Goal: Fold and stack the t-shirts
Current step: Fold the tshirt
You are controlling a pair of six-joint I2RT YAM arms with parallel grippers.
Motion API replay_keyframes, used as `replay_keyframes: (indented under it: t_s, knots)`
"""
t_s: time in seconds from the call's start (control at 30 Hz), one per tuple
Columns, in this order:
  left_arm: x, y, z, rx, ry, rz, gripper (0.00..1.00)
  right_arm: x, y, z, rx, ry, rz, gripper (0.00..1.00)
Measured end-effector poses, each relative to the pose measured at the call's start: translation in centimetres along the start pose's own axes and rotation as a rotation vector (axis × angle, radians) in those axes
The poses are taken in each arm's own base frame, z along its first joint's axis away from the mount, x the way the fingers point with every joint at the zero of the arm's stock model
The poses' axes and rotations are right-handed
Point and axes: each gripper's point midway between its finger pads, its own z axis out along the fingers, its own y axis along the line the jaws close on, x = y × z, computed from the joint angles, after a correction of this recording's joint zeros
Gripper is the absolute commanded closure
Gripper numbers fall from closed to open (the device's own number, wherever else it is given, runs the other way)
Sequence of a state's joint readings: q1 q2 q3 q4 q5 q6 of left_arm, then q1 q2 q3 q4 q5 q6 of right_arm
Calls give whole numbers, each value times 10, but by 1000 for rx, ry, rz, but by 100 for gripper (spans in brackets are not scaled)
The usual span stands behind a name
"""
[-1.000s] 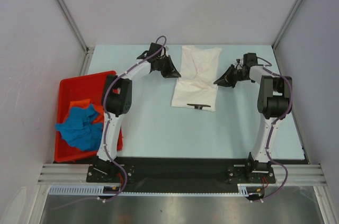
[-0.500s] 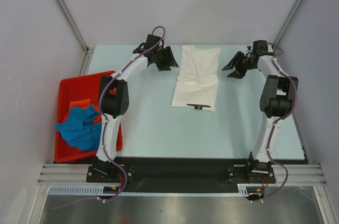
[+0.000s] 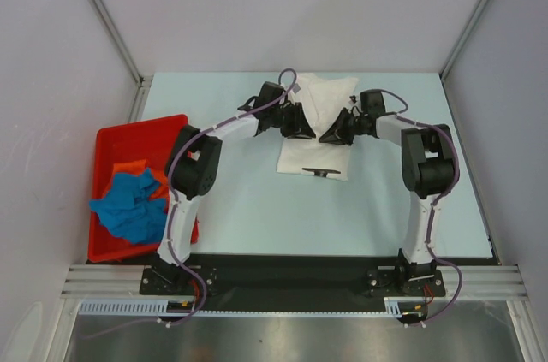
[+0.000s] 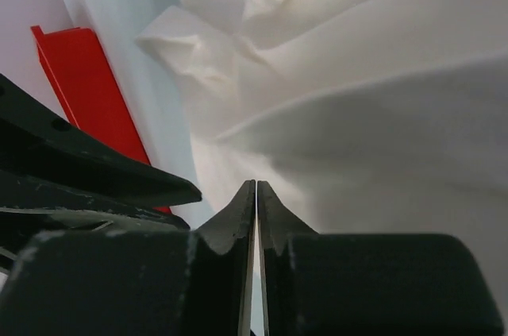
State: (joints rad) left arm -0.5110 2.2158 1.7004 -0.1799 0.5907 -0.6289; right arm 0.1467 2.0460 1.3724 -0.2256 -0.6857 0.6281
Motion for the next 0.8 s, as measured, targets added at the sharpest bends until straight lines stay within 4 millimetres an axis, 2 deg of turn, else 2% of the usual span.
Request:
replay_keyframes:
  t_s: [0.13,0.27,0.43,0.6,0.8]
  knots:
    - [9,31,24,-9,30,-41,72,-2,-21,30,-25,0,60,93]
    - [3,54,38,-20,26,-75,71,-13,-33,39,-54,-10,106,92]
    - [-25,59,47,8,-24,-82,71,-52,-29,38,-91,-71,99,92]
    - [-55,68,48,36,-88,-116,69,-81,-27,33,-110,-125,103,90]
    - [-87,96,44,30,-143,-174,62,-105,-49,35,-96,-161,159,90]
